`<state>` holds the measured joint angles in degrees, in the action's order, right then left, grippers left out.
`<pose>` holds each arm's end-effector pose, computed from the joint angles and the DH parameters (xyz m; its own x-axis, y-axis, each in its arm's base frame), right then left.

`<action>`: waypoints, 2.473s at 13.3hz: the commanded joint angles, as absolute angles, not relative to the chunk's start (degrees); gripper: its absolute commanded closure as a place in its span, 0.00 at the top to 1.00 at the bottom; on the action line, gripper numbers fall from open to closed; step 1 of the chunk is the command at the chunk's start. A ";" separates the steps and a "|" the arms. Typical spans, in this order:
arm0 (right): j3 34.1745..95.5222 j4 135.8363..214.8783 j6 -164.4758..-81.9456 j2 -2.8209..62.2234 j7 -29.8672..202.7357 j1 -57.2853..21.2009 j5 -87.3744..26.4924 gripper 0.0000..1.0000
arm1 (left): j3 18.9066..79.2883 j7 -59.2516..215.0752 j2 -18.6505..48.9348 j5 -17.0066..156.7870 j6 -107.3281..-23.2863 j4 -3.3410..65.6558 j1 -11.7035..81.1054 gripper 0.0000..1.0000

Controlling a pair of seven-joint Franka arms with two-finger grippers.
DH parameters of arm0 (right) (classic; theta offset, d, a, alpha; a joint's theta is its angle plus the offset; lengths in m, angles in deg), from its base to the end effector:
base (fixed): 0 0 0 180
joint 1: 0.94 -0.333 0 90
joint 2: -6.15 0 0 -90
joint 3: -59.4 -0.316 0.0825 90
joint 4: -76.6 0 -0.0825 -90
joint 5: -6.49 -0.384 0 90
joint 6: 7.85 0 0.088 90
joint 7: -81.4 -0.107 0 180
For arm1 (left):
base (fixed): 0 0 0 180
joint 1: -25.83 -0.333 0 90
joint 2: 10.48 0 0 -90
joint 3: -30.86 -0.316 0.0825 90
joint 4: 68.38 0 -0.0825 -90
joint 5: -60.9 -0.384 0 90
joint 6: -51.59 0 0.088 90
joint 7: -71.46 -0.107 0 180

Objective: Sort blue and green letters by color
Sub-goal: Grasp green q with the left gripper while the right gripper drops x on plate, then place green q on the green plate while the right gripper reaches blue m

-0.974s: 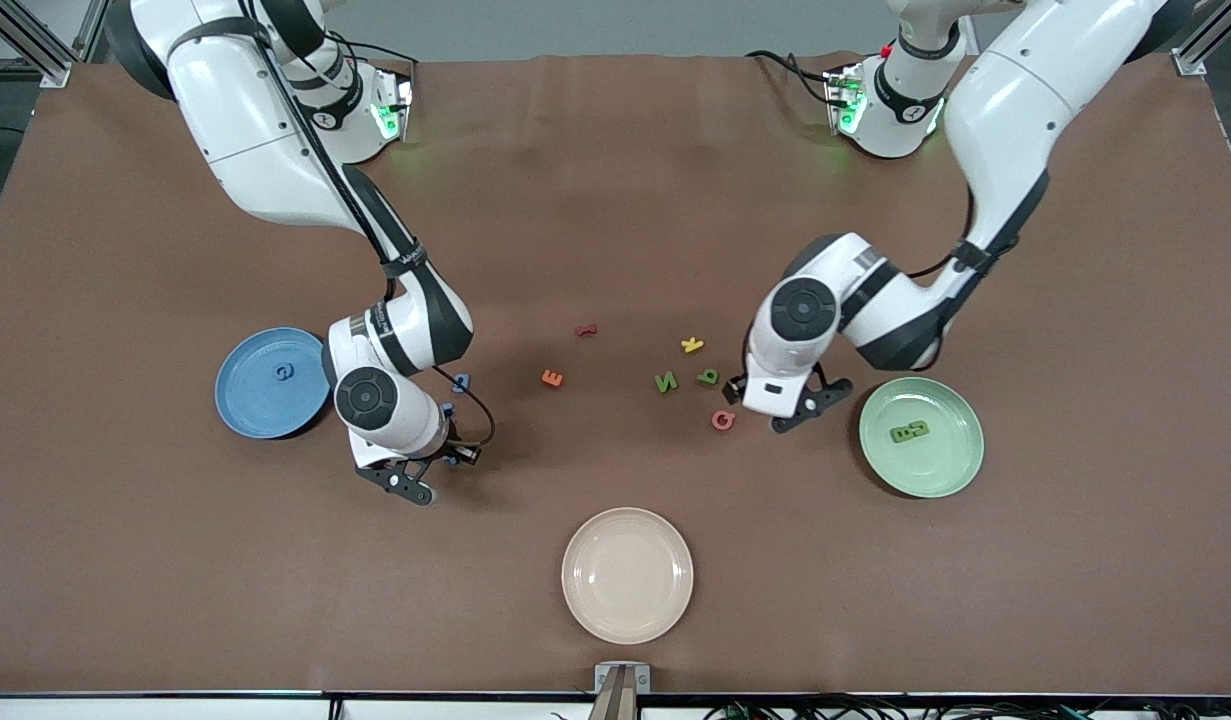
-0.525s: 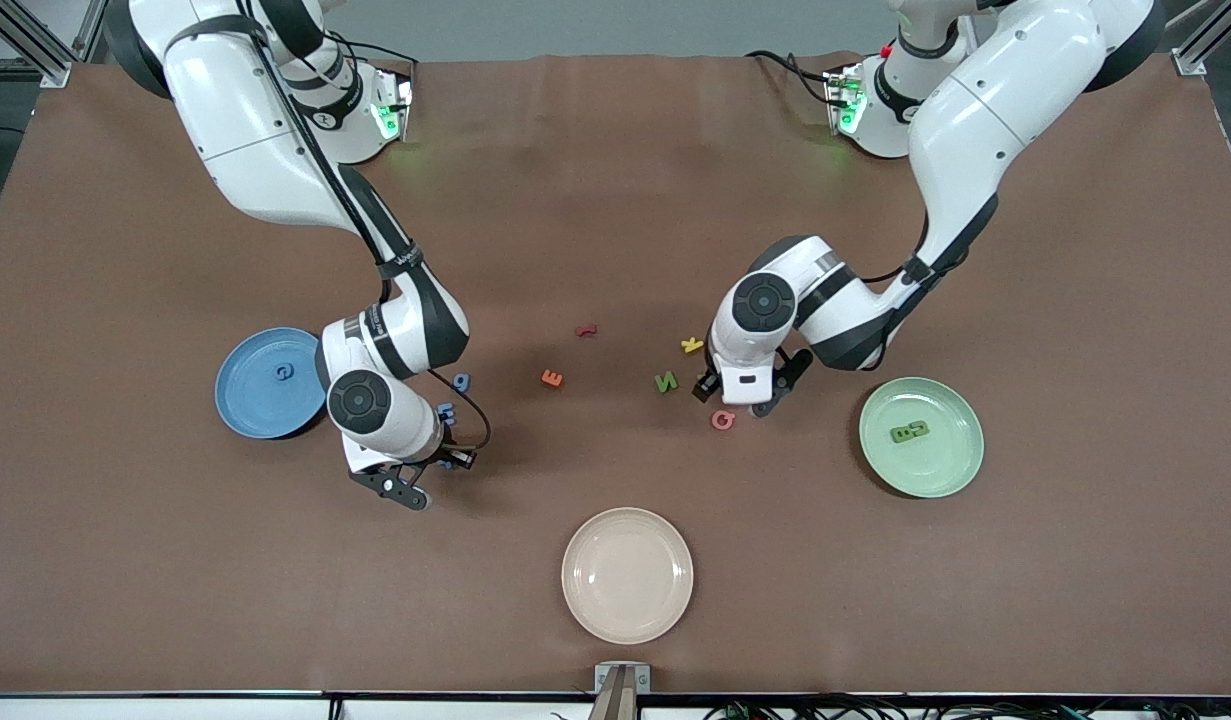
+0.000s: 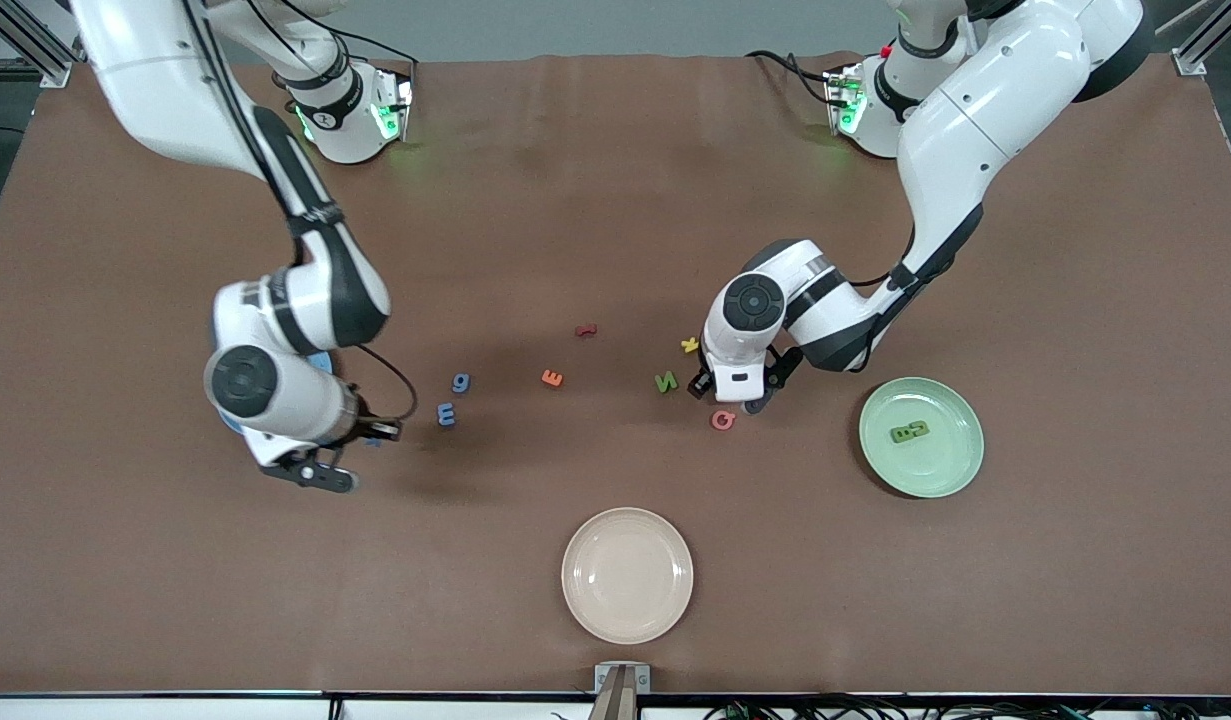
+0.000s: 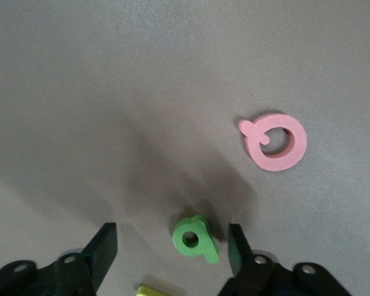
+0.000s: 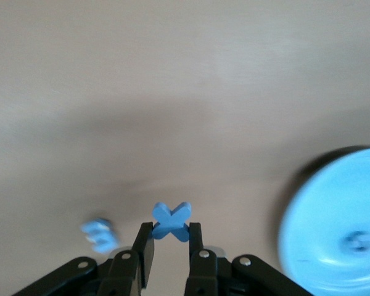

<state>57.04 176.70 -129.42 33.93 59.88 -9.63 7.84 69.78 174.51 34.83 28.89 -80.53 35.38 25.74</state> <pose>0.6383 0.1213 0.2877 0.9796 -0.1732 -0.1020 -0.1700 -0.9846 0.0396 0.5175 -0.3703 0.1737 0.6570 0.7504 -0.0728 0.7473 -0.6609 -0.0683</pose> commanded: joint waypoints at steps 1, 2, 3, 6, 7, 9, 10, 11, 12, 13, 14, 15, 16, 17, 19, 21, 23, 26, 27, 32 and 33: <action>56.24 186.00 -131.60 27.61 68.36 -4.57 7.81 0.05 | 69.27 176.57 35.31 27.50 -81.91 35.51 26.00 0.74; 56.24 187.59 -132.30 26.90 71.61 -2.81 7.81 0.05 | 69.27 176.67 35.31 27.50 -81.91 35.51 26.00 0.65; 56.24 189.08 -133.53 26.63 74.60 -1.14 7.81 0.05 | 69.35 176.75 35.31 27.50 -81.91 35.59 26.00 0.52; 56.24 195.14 -139.32 25.93 81.99 3.26 7.72 0.05 | 69.36 176.75 35.05 27.59 -81.39 35.68 26.18 0.26; 56.24 196.47 -140.90 26.01 83.32 3.97 7.72 0.06 | 69.36 176.75 34.87 27.59 -81.39 35.68 26.61 0.19; 56.24 198.41 -142.85 26.36 83.95 4.68 7.72 0.07 | 69.36 175.88 34.44 27.59 -81.21 35.60 26.53 0.00; 56.24 199.11 -143.38 26.45 83.95 4.77 7.72 0.07 | 69.36 175.44 33.56 27.50 -80.95 35.51 26.36 0.00; 56.24 199.64 -143.90 26.45 83.86 4.77 7.72 0.09 | 69.44 174.57 32.42 27.41 -79.55 35.42 25.57 0.00; 56.24 199.99 -144.26 26.54 83.86 4.68 7.72 0.09 | 69.53 172.56 30.24 27.41 -77.28 35.25 25.04 0.00; 56.24 200.08 -144.78 26.54 83.86 4.59 7.64 0.09 | 69.53 169.40 28.13 27.41 -74.73 35.07 23.99 0.00; 56.24 200.61 -145.22 26.63 83.78 4.59 7.64 0.10 | 69.71 166.07 26.45 27.41 -73.40 34.98 21.81 0.00; 56.24 200.79 -145.57 26.63 83.78 4.59 7.64 0.12 | 69.79 161.86 24.78 27.59 -72.78 35.07 19.43 0.00; 56.24 200.88 -145.58 26.71 83.78 4.59 7.55 0.13 | 69.80 157.38 23.81 28.11 -71.82 35.16 17.15 0.00; 56.24 200.88 -145.32 26.72 83.78 4.59 7.55 0.17 | 69.80 153.59 23.62 28.12 -70.76 35.07 15.21 0.00; 56.15 200.88 -144.53 26.63 83.69 4.68 7.55 0.40 | 69.80 146.56 23.71 28.12 -70.49 35.24 10.65 0.00; 56.06 200.70 -142.25 25.93 83.69 4.59 7.55 0.58 | 69.71 138.13 23.88 27.94 -70.49 35.07 5.99 0.00; 55.97 200.18 -140.84 25.05 83.34 4.24 7.55 0.64 | 69.71 130.37 24.85 27.94 -70.66 34.98 1.85 0.00; 55.71 197.11 -137.06 24.78 79.93 1.88 7.20 0.66 | 69.09 128.42 27.22 25.58 -71.45 34.37 0.34 0.04; 55.71 195.88 -135.83 24.96 75.99 0.30 7.11 0.72 | 68.83 127.54 28.10 24.26 -71.54 34.28 -0.79 0.10; 55.71 190.08 -133.89 26.44 60.25 -8.22 6.24 0.99 | 70.40 128.76 27.49 24.86 -70.84 33.75 -0.46 1.00; 55.71 187.46 -133.98 28.98 57.61 -10.41 5.71 0.99 | 72.76 130.85 27.40 24.86 -70.40 34.10 -0.45 1.00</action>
<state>55.40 191.74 -135.01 25.91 62.21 -7.22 7.40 69.80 128.11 28.39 25.01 -71.53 33.77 -0.88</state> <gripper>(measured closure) 0.004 0.344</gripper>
